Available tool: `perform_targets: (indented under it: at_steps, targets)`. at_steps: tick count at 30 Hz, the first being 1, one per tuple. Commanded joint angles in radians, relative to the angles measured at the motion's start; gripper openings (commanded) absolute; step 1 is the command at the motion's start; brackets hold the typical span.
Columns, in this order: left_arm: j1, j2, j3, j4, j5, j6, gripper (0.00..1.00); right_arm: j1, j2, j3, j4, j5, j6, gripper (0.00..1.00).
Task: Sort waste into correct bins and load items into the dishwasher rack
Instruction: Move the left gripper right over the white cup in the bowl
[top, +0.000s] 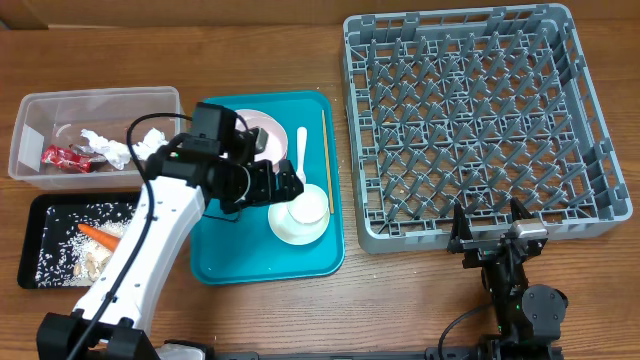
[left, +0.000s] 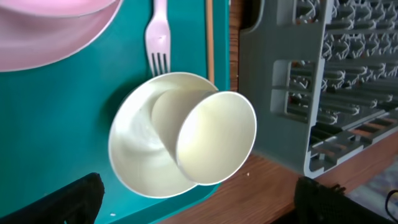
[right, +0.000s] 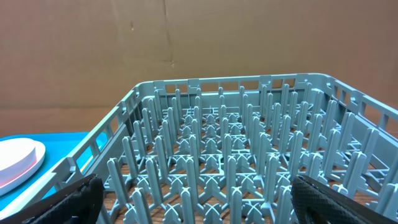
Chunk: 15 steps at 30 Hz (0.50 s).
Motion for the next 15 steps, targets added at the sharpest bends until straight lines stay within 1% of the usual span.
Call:
perform_targets:
  at_steps: [1,13,15]
  targets:
    - [-0.022,-0.016,0.017,0.018,-0.036,-0.024,1.00,0.003,-0.011,-0.011,0.005,0.006,0.004,1.00]
    - [-0.021,-0.016,0.016,0.008,-0.036,-0.023,1.00,0.003,-0.011,-0.011,0.006,-0.003,0.005,1.00]
    - [-0.021,-0.016,0.016,0.008,-0.036,-0.023,1.00,0.004,-0.011,-0.010,0.024,-0.050,0.021,1.00]
